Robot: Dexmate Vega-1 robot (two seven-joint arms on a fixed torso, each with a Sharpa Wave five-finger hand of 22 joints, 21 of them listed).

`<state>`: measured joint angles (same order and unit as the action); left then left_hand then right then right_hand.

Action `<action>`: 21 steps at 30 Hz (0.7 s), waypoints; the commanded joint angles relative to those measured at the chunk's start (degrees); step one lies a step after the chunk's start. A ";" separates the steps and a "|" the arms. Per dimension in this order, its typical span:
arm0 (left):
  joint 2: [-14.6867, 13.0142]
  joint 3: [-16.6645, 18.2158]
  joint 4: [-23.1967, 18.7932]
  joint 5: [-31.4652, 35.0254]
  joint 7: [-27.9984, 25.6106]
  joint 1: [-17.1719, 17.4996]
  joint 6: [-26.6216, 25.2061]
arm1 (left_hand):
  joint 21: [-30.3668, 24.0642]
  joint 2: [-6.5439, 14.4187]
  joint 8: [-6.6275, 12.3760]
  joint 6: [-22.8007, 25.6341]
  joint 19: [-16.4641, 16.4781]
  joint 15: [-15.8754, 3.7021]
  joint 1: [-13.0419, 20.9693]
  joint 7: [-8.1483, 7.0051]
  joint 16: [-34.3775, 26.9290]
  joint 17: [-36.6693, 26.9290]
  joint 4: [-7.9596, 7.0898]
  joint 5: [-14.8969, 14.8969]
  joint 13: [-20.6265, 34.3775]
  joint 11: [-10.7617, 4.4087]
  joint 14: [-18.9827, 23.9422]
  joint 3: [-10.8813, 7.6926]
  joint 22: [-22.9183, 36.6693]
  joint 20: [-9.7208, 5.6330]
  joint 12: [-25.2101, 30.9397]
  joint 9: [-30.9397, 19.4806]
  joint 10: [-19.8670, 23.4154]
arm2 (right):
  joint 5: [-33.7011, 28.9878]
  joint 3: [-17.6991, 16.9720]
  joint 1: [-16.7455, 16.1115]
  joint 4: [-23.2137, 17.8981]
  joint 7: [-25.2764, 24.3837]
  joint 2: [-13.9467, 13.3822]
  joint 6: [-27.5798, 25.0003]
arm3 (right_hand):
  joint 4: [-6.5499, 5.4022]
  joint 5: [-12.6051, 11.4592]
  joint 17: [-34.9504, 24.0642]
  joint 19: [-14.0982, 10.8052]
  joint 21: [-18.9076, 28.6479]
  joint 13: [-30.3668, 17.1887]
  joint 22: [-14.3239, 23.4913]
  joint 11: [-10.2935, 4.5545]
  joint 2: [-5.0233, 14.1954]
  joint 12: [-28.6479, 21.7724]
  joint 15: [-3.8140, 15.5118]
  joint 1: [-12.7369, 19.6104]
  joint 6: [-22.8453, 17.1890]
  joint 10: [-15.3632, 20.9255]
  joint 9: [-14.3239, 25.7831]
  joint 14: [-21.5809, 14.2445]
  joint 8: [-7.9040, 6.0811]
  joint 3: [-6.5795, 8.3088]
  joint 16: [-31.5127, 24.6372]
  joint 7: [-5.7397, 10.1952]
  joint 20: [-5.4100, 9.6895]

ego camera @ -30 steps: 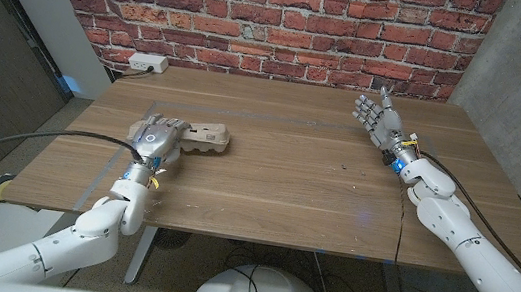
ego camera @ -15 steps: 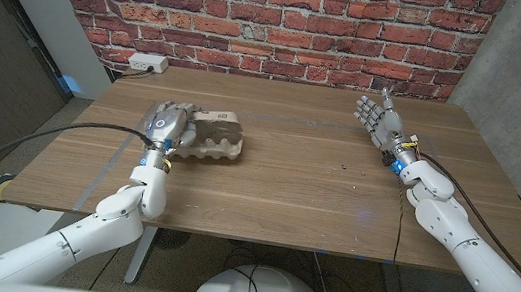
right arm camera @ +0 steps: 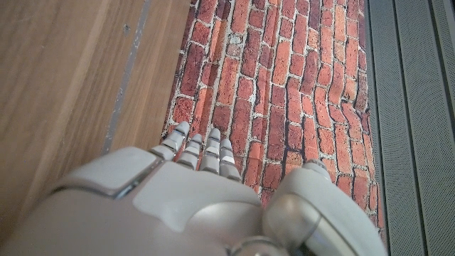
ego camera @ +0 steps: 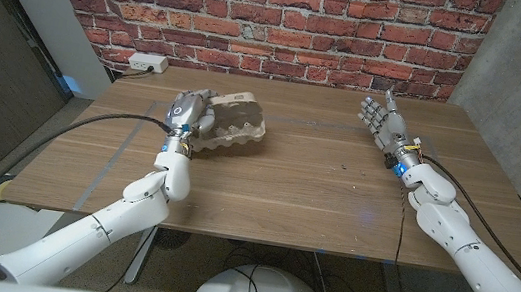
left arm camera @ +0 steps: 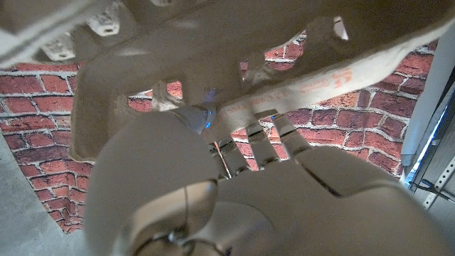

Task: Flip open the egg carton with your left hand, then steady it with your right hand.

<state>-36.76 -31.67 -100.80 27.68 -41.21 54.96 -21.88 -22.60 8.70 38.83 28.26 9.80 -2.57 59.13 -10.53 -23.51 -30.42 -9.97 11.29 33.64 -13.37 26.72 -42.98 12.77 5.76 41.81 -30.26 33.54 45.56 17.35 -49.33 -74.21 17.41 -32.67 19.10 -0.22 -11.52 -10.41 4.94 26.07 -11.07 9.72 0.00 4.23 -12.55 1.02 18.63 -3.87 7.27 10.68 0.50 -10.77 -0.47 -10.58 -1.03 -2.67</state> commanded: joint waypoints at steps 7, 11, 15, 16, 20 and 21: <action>5.89 -3.51 4.25 -2.56 -0.47 -5.07 -0.56 | -0.57 3.55 0.68 1.09 0.05 -9.19 -4.02 0.13 0.57 -0.42 0.35 0.31 0.14 1.28 0.78 -0.80 0.01 0.29 0.61 0.17 2.03 | -7.39 2.22 -3.04 -6.54 -3.66 -6.56 -2.39 | 5.06 0.33 0.04 -1.15 -1.74 -0.34 0.22 1.05 0.75 -0.76 -1.20 8.13 -1.51 0.74 0.27 0.12 -1.47 2.77 -0.31 1.22 -0.71; 6.45 -4.02 4.64 -2.84 -0.45 -5.40 -1.52 | -0.60 3.54 0.66 1.05 -0.04 -9.20 -4.05 0.12 0.71 -0.47 0.43 0.28 0.11 1.29 0.87 -0.90 -0.02 0.38 0.73 0.23 2.13 | -10.02 3.15 -4.03 -9.70 -5.62 -8.65 -4.28 | 6.60 0.54 0.02 -1.25 -2.34 -0.41 0.24 1.46 0.78 -0.57 -1.53 10.53 -1.27 0.03 0.33 0.37 -1.41 3.64 -0.22 1.53 -1.34; 6.61 -4.74 4.97 -2.82 -0.49 -5.84 -1.56 | -0.65 3.53 0.67 1.07 -0.07 -9.19 -4.08 0.14 0.85 -0.53 0.51 0.25 0.06 1.29 0.98 -1.00 -0.06 0.43 0.82 0.28 2.17 | -11.91 4.19 -4.42 -11.99 -6.60 -9.82 -5.66 | 7.93 0.62 0.01 -1.11 -3.02 -0.46 0.27 1.85 0.79 -0.22 -1.86 12.73 -0.74 -1.13 0.37 1.09 -1.24 4.44 0.00 1.68 -1.65; 6.65 -4.88 5.03 -2.83 -0.47 -5.97 -1.60 | -0.67 3.53 0.68 1.09 -0.08 -9.17 -4.09 0.10 0.88 -0.55 0.53 0.23 0.02 1.30 1.03 -1.03 -0.07 0.46 0.83 0.30 2.17 | -12.55 4.45 -4.49 -12.65 -6.91 -10.21 -6.04 | 8.11 0.61 0.01 -1.11 -3.11 -0.47 0.28 1.73 0.83 -0.17 -1.92 13.07 -0.67 -1.30 0.38 1.17 -1.23 4.58 0.02 1.76 -1.62; 7.48 -5.04 5.47 -3.41 -0.69 -6.59 -1.80 | -0.72 3.53 0.70 1.14 -0.10 -9.18 -4.09 0.14 1.02 -0.61 0.61 0.20 -0.04 1.30 1.08 -1.13 -0.10 0.45 0.90 0.35 2.23 | -14.64 5.03 -5.00 -14.58 -8.38 -10.98 -6.23 | 8.52 0.61 0.01 -1.17 -3.32 -0.49 0.29 1.70 0.83 -0.18 -1.96 13.85 -0.51 -1.41 0.39 1.23 -1.17 4.87 -0.01 1.81 -2.07; 7.45 -5.08 5.47 -3.47 -0.73 -6.61 -1.80 | -0.72 3.53 0.70 1.15 -0.13 -9.18 -4.08 0.13 1.05 -0.64 0.66 0.19 -0.06 1.30 1.11 -1.17 -0.11 0.49 0.93 0.37 2.25 | -14.67 5.05 -5.00 -14.62 -8.46 -11.01 -6.26 | 8.57 0.62 0.01 -1.23 -3.32 -0.49 0.29 1.70 0.82 -0.19 -1.99 13.94 -0.49 -1.39 0.39 1.20 -1.17 4.90 -0.02 1.84 -2.09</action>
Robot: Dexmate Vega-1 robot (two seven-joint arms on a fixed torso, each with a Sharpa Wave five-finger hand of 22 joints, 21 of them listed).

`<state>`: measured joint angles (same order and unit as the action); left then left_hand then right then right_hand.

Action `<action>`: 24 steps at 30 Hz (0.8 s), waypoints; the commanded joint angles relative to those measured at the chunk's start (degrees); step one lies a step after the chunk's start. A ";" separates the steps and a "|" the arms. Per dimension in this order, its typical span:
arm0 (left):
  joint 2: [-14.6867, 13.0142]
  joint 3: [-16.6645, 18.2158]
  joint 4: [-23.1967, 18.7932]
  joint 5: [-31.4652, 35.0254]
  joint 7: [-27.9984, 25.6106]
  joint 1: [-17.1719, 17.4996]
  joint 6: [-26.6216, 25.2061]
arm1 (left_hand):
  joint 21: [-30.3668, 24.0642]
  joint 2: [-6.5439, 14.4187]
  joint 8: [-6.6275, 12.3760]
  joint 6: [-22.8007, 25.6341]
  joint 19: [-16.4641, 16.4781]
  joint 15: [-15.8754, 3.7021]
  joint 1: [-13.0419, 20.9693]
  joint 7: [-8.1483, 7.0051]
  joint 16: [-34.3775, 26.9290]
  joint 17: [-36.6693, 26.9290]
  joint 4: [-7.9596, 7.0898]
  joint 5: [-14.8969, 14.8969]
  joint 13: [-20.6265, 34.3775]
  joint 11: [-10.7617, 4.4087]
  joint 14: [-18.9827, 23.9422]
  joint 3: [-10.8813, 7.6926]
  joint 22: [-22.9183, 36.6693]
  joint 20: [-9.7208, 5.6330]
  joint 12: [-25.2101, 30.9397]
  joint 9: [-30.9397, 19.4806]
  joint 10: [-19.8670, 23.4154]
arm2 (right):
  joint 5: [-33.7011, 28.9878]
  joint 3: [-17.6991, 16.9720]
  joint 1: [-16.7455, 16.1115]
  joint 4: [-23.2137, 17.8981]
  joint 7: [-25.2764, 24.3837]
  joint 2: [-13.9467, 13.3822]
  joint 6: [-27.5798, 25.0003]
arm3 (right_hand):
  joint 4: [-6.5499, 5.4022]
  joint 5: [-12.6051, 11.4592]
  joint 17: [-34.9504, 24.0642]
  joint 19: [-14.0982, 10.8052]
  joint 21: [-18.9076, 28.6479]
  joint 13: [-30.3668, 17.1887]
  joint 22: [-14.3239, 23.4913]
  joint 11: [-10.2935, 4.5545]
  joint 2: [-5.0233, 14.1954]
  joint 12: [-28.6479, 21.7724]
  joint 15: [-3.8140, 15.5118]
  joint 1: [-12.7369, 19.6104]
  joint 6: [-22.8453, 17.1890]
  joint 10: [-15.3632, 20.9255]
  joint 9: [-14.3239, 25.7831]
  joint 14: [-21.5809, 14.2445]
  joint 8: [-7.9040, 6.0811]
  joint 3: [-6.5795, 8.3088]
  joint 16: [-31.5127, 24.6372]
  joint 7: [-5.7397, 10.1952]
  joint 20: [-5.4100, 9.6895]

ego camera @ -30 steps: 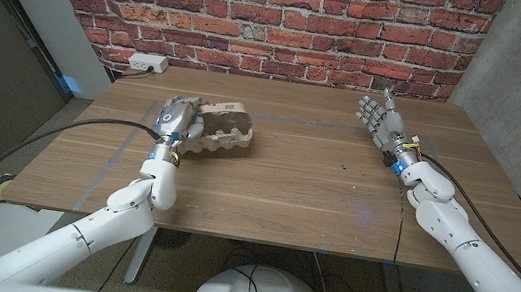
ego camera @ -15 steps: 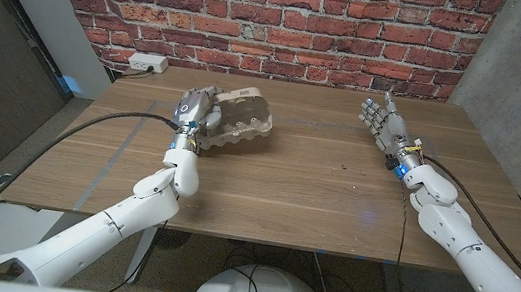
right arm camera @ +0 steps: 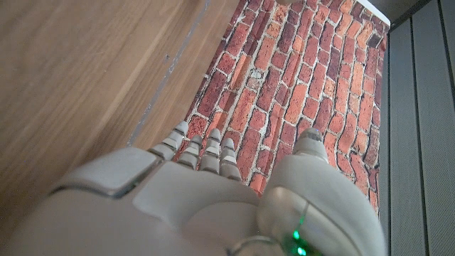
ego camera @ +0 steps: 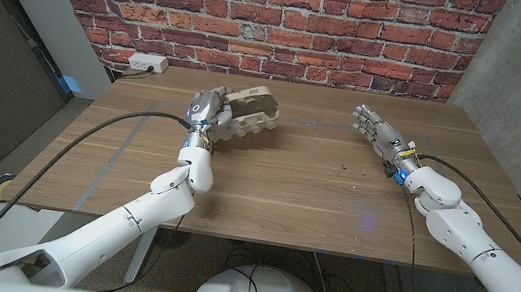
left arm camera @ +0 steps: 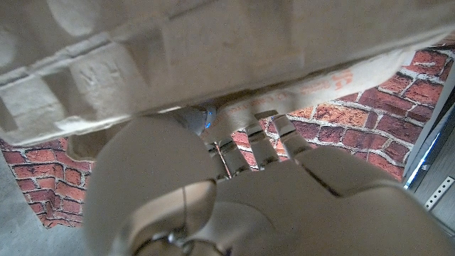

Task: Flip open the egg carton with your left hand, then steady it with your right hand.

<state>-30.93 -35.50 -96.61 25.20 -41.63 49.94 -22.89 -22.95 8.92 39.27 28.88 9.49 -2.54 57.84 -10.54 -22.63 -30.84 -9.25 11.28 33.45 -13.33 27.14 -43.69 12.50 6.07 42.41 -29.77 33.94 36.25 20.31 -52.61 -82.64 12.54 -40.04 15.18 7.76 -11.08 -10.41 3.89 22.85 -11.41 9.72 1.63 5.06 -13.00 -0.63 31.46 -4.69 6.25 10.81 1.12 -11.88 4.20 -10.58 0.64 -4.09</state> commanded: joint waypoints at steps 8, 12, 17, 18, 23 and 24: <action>1.98 -1.30 0.68 -2.20 0.61 -2.63 -0.64 | -0.52 3.31 0.53 1.32 0.17 -9.16 -2.71 0.34 0.26 -0.40 0.23 0.07 0.12 1.27 1.41 -0.73 0.07 0.23 0.69 0.05 2.12 | -11.91 1.05 -4.84 -8.46 -12.32 -2.44 3.01 | 1.35 0.42 -0.03 -5.18 -1.14 -0.60 0.50 -4.95 -0.43 -3.76 2.42 5.73 -9.94 8.70 0.60 -4.73 -3.01 1.90 -1.25 4.58 -0.40; 2.66 -0.76 0.46 -3.81 1.47 -3.07 -1.33 | -0.58 3.29 0.55 1.44 0.16 -9.16 -2.66 0.42 0.37 -0.49 0.34 0.00 0.15 1.28 1.53 -0.83 0.04 0.27 0.88 0.13 2.26 | -13.15 0.83 -5.80 -9.50 -13.38 -2.64 3.90 | 1.41 0.39 -0.01 -6.94 -1.70 -0.96 0.56 -7.00 -0.18 -5.49 3.82 7.77 -15.07 12.41 0.89 -7.10 -4.38 2.74 -1.37 6.82 0.24; 3.84 -1.49 2.30 -4.00 0.58 -4.48 -0.62 | -0.62 3.24 0.61 1.75 0.06 -8.97 -2.47 0.85 0.55 -0.65 0.72 -0.09 0.16 1.32 1.57 -1.00 -0.02 0.47 1.16 0.27 2.49 | -14.11 0.79 -6.43 -10.31 -13.16 -3.12 5.00 | 1.36 0.27 -0.08 -7.35 -2.02 -1.13 0.61 -8.39 0.67 -6.21 4.37 8.90 -16.09 13.90 0.94 -7.95 -4.48 3.45 -1.44 8.08 0.78; 4.19 -1.44 2.40 -4.37 0.70 -4.65 -0.89 | -0.62 3.23 0.64 1.87 0.03 -8.96 -2.42 0.88 0.57 -0.67 0.80 -0.11 0.12 1.32 1.61 -1.03 -0.04 0.50 1.18 0.29 2.51 | -14.59 0.82 -6.46 -10.48 -13.11 -3.33 5.23 | 1.35 0.26 -0.09 -7.39 -2.20 -1.19 0.63 -9.09 0.83 -6.49 4.50 9.27 -16.95 14.50 0.94 -8.07 -4.68 3.65 -1.36 8.65 0.84; 4.39 -1.53 1.78 -4.86 0.90 -5.17 -1.42 | -0.68 3.24 0.74 2.36 -0.01 -8.95 -2.21 1.19 0.62 -0.81 1.12 -0.17 0.02 1.35 1.95 -1.17 -0.09 0.53 1.38 0.43 2.74 | -16.15 1.30 -5.77 -9.77 -10.92 -4.09 7.85 | 1.54 -0.08 -0.18 -7.33 -3.27 -1.38 0.73 -12.92 2.82 -7.49 5.93 12.49 -21.73 16.64 0.74 -8.32 -5.55 5.61 -1.03 11.61 2.65; 4.55 -1.53 1.70 -4.72 0.54 -5.23 -1.72 | -0.70 3.23 0.75 2.48 -0.01 -8.91 -2.14 1.18 0.61 -0.85 1.21 -0.20 0.00 1.35 2.08 -1.19 -0.11 0.46 1.45 0.47 2.81 | -16.37 1.43 -5.55 -9.58 -10.42 -4.21 8.28 | 1.56 -0.13 -0.19 -7.23 -3.50 -1.39 0.75 -13.15 3.11 -7.76 6.06 13.05 -22.32 17.35 0.70 -8.28 -5.56 5.95 -0.97 11.79 2.93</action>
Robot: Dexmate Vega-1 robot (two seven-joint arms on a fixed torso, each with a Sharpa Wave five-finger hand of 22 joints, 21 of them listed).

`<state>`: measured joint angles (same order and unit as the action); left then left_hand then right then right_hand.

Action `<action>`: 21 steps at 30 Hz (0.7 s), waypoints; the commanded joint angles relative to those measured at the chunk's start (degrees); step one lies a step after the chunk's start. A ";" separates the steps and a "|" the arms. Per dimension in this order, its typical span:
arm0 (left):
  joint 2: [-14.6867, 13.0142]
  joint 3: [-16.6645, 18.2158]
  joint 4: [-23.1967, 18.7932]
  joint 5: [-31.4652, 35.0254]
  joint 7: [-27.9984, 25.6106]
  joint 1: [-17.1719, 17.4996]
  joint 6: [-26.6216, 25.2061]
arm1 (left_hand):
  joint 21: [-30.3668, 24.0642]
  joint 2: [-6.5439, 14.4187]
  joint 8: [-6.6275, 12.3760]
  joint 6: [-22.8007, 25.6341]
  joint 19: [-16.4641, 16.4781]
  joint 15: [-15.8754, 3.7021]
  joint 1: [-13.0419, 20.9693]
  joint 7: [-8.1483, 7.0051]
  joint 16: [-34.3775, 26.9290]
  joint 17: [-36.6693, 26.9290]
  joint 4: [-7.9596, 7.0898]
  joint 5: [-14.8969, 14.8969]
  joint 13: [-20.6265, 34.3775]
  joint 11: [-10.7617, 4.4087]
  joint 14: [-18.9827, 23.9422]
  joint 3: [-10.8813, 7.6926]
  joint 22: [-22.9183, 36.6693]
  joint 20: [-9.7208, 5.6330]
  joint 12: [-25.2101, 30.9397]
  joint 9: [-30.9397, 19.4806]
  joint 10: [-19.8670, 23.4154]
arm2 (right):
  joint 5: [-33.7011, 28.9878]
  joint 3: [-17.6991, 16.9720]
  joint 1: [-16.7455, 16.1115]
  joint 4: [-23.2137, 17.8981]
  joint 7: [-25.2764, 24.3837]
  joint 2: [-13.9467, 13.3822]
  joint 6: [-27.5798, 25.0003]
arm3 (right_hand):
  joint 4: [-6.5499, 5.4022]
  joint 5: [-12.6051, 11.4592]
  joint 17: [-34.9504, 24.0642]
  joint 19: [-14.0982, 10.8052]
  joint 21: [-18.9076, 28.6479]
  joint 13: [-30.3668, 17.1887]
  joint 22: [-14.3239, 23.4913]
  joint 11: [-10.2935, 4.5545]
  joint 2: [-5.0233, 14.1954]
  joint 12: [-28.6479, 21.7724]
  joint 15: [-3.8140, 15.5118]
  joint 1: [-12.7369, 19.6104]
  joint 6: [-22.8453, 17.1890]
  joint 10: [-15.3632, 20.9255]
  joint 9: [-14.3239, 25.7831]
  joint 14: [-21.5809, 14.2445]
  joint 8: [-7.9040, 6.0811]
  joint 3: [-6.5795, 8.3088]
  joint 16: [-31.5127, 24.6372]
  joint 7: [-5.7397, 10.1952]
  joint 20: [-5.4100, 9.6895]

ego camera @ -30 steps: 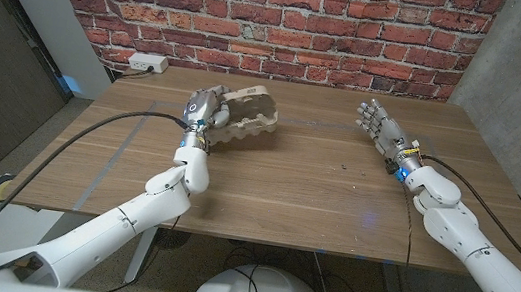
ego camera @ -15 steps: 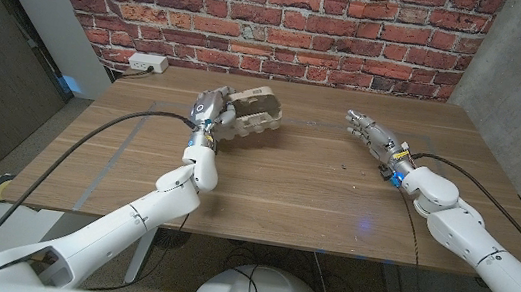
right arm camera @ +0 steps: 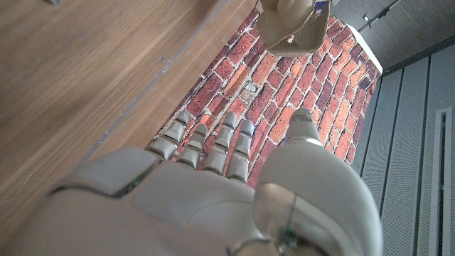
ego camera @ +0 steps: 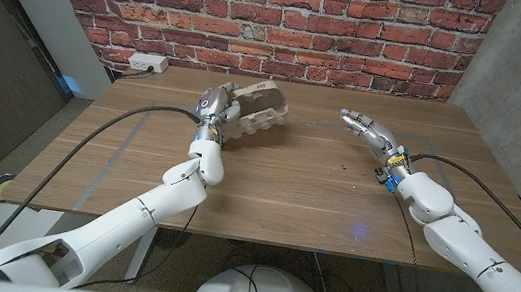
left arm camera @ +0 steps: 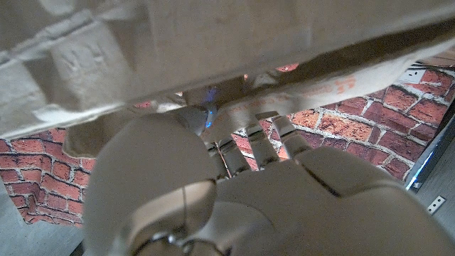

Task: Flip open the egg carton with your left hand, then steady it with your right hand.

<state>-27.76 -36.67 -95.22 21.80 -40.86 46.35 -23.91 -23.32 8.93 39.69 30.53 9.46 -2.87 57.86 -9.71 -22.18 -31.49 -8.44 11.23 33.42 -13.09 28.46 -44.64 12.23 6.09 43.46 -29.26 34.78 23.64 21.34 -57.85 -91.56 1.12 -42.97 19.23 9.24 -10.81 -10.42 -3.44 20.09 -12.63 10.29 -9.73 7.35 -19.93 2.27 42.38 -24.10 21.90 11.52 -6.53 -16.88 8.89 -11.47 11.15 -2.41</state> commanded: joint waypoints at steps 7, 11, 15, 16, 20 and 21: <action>1.64 0.39 -1.55 -3.16 0.76 -1.62 -2.01 | -0.43 3.20 0.31 1.27 -0.06 -8.37 -1.77 0.61 0.15 -0.54 0.93 -0.34 0.00 1.14 1.29 -0.34 0.09 0.74 0.93 0.20 2.61 | -5.49 1.34 1.21 -0.17 3.76 -2.02 5.99 | 0.41 -1.04 -0.23 1.33 -2.06 -0.10 0.24 -2.54 2.97 -0.36 4.56 6.23 -3.44 1.18 -0.17 0.93 0.35 4.15 0.46 1.58 3.07; 1.43 -0.41 -1.03 -2.34 0.20 -2.06 -1.64 | -0.48 3.11 0.33 1.64 -0.12 -8.33 -1.47 0.92 0.20 -0.76 1.38 -0.51 -0.17 1.14 1.32 -0.34 0.06 0.84 1.07 0.34 2.79 | -6.43 1.98 2.31 -0.97 6.38 -3.63 5.53 | -0.10 -1.47 -0.44 2.72 -3.11 0.08 0.28 -2.67 4.07 0.53 5.04 8.43 -2.63 -0.11 -0.23 3.13 1.40 6.30 0.78 1.61 3.98; 1.23 -1.37 -0.49 -1.45 0.16 -2.37 -1.81 | -0.47 3.10 0.25 1.70 -0.24 -8.37 -1.31 0.91 0.26 -0.90 1.60 -0.62 -0.28 1.15 1.27 -0.32 0.03 0.97 1.18 0.45 2.95 | -6.88 2.43 3.03 -1.56 8.21 -4.57 5.42 | -0.63 -2.05 -0.68 4.19 -4.14 0.28 0.31 -2.75 4.83 1.44 5.37 10.80 -1.59 -1.25 -0.23 4.95 2.45 9.05 0.72 1.62 4.48; 0.98 -1.61 -0.41 -1.33 0.45 -2.46 -1.59 | -0.48 3.10 0.24 1.70 -0.25 -8.38 -1.28 0.95 0.27 -0.93 1.64 -0.63 -0.30 1.16 1.27 -0.32 0.03 0.98 1.20 0.47 2.98 | -7.02 2.51 3.16 -1.77 8.55 -4.78 5.37 | -0.81 -2.29 -0.76 4.48 -4.42 0.35 0.33 -2.76 4.81 1.80 5.40 11.78 -0.90 -1.68 -0.23 5.74 2.95 10.22 0.73 1.61 4.59; -0.14 -4.20 0.78 2.60 -0.04 -3.53 -2.08 | -0.51 3.14 0.10 1.77 -0.32 -8.45 -1.10 0.91 0.42 -1.12 1.79 -0.75 -0.48 1.17 1.19 -0.32 -0.01 1.11 1.36 0.63 3.19 | -7.86 2.63 3.41 -2.75 9.02 -5.39 5.14 | -1.45 -2.81 -0.92 5.29 -5.10 0.49 0.39 -2.74 4.75 2.84 5.12 13.70 0.88 -3.17 -0.20 7.54 4.11 12.73 0.71 1.59 5.07; -0.46 -4.59 0.98 3.07 0.14 -3.70 -1.61 | -0.51 3.14 0.10 1.82 -0.33 -8.53 -1.08 0.86 0.45 -1.14 1.80 -0.77 -0.51 1.17 1.15 -0.31 -0.02 1.10 1.38 0.66 3.21 | -8.04 2.67 3.44 -2.97 9.08 -5.51 4.98 | -1.52 -3.00 -0.93 5.47 -5.25 0.48 0.41 -2.75 4.82 3.07 5.15 14.25 1.33 -3.53 -0.18 7.88 4.36 13.39 0.68 1.59 5.19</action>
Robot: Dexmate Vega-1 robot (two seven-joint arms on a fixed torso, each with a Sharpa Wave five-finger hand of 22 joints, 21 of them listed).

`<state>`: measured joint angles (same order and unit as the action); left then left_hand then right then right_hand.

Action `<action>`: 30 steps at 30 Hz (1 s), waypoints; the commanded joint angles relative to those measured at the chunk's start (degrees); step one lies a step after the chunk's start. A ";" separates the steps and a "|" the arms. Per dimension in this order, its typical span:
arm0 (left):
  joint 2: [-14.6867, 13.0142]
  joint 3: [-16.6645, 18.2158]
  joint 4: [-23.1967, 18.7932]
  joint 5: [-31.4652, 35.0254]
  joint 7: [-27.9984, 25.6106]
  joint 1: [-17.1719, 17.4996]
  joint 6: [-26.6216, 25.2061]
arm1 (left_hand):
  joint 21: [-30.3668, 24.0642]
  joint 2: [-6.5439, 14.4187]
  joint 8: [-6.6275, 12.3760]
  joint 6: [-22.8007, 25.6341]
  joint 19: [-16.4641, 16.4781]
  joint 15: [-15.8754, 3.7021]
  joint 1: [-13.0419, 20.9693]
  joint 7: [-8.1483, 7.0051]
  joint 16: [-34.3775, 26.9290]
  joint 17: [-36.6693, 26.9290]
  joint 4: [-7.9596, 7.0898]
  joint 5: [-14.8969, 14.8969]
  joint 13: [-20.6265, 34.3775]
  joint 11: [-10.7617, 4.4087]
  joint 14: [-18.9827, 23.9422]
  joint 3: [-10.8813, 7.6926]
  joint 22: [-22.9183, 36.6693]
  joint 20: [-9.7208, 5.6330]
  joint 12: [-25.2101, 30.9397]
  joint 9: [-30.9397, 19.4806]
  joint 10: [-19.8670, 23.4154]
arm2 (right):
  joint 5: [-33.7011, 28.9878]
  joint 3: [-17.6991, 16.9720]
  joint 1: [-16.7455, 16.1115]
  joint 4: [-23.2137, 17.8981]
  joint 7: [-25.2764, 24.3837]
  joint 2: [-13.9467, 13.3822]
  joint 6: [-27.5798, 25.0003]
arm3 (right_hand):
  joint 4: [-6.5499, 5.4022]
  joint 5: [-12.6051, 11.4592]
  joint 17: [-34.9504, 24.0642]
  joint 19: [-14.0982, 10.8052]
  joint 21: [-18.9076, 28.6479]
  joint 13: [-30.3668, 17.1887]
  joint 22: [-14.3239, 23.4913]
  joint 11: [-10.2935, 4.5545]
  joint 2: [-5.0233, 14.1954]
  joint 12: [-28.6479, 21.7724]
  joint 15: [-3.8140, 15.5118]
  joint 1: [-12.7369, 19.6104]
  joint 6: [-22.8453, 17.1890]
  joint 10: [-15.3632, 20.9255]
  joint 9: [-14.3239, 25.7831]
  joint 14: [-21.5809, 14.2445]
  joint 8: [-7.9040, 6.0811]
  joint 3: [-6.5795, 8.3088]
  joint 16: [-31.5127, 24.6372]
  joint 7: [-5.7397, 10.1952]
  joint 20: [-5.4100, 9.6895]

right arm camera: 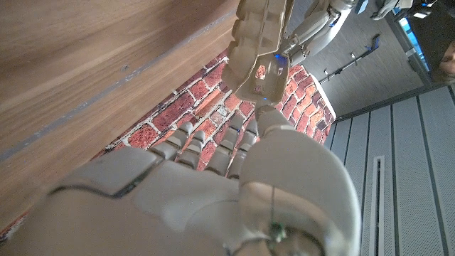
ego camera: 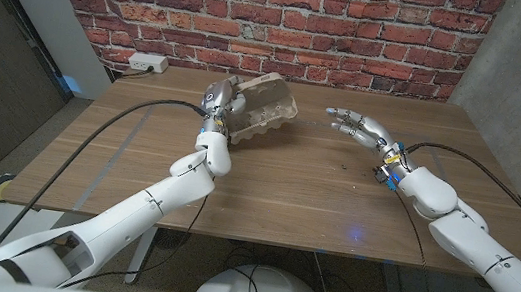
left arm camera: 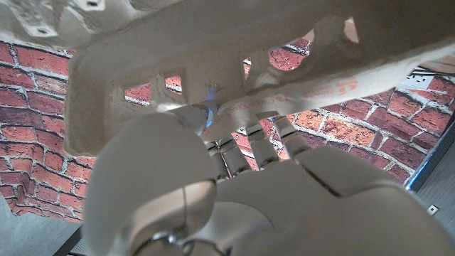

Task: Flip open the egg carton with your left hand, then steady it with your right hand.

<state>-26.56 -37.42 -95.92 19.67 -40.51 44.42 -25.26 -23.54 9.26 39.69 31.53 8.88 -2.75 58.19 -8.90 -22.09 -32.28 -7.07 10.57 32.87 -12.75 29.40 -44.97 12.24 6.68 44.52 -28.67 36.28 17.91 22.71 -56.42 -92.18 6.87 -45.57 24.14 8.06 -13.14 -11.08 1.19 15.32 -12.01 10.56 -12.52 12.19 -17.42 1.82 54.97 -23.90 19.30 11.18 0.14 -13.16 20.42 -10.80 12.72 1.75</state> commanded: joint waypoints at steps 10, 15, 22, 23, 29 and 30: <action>-2.07 -5.12 1.64 7.35 1.83 -2.04 -1.48 | -0.29 2.81 -0.23 0.87 -0.02 -8.72 -1.23 -0.18 0.65 -0.73 0.42 -0.26 -0.32 0.82 0.10 0.10 -0.13 0.63 0.50 0.42 1.74 | -6.42 2.10 2.88 -5.12 4.59 -5.22 -1.71 | -3.28 -1.78 -0.74 3.34 -1.93 -0.14 0.28 0.11 0.53 2.79 4.74 2.90 3.51 -5.36 0.39 4.93 1.71 5.53 -0.13 0.03 1.31; -1.64 -4.55 0.82 6.23 3.44 -1.67 -2.54 | -0.32 2.78 -0.35 0.98 -0.06 -8.62 -1.14 -0.25 0.83 -0.87 0.45 -0.31 -0.50 0.81 0.03 0.11 -0.17 0.61 0.59 0.58 1.75 | -9.42 3.10 3.90 -7.51 5.92 -6.86 -4.66 | -8.66 -3.94 -1.53 7.21 -3.16 -0.35 0.62 0.13 0.89 4.13 4.42 4.40 5.23 -8.66 0.56 9.23 2.17 12.56 -0.38 0.06 1.00; -1.10 -3.55 -0.65 3.52 5.65 -0.98 -3.89 | -0.29 2.74 -0.56 1.04 -0.33 -8.22 -1.08 -0.07 1.27 -0.94 0.37 -0.35 -0.73 0.81 -0.31 0.05 -0.23 0.70 0.73 0.81 1.81 | -13.33 5.62 6.73 -9.53 9.13 -7.94 -9.47 | -10.55 -5.29 -1.67 8.72 -3.24 -0.36 0.84 0.12 0.90 4.65 4.48 6.03 6.00 -10.35 0.58 10.57 2.23 16.58 -0.62 0.07 1.20; -1.12 -3.57 -0.67 3.48 5.66 -1.00 -3.93 | -0.28 2.75 -0.56 1.07 -0.35 -8.20 -1.09 -0.05 1.31 -0.95 0.34 -0.35 -0.75 0.81 -0.34 0.05 -0.24 0.73 0.74 0.83 1.82 | -13.35 5.63 6.74 -9.55 9.11 -7.96 -9.50 | -10.60 -5.33 -1.67 8.72 -3.22 -0.34 0.85 0.12 0.90 4.67 4.42 6.09 6.01 -10.40 0.58 10.66 2.22 16.71 -0.61 0.07 1.20; -1.28 -3.62 -1.45 3.52 5.32 -0.75 -4.44 | -0.28 2.73 -0.68 1.23 -0.47 -8.26 -0.99 0.08 1.46 -1.10 0.42 -0.40 -0.88 0.81 -0.34 0.06 -0.29 0.80 0.87 1.00 1.82 | -16.13 6.47 7.57 -10.53 8.87 -8.11 -10.41 | -11.02 -5.65 -1.39 8.87 -3.06 0.08 0.87 0.52 0.67 4.33 3.97 6.77 5.42 -9.22 0.54 11.00 1.99 17.90 -0.59 0.05 1.86; -1.45 -3.72 -1.64 3.64 5.35 -0.73 -4.36 | -0.29 2.73 -0.71 1.25 -0.48 -8.25 -0.96 0.14 1.48 -1.15 0.45 -0.41 -0.92 0.81 -0.33 0.07 -0.30 0.81 0.89 1.04 1.83 | -16.36 6.49 7.58 -10.63 8.74 -8.13 -10.44 | -11.09 -5.75 -1.29 8.96 -3.03 0.22 0.88 0.39 0.60 4.51 4.00 6.97 5.97 -9.51 0.50 11.29 2.22 18.20 -0.51 -0.02 1.92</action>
<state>-27.85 -41.29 -96.00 24.04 -36.08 43.20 -28.54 -23.53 9.27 39.34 32.46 8.46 -2.76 58.19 -9.00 -20.74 -33.09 -6.70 10.33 31.82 -12.79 29.38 -44.75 11.98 7.08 44.96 -27.61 36.33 6.20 27.38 -50.80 -100.75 14.29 -52.70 16.77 -2.90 -18.45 -12.50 9.47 12.43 -11.94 11.35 -11.98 12.85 -12.81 1.73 61.05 -18.08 9.63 11.61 9.42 -10.99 37.82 -11.25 12.60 2.05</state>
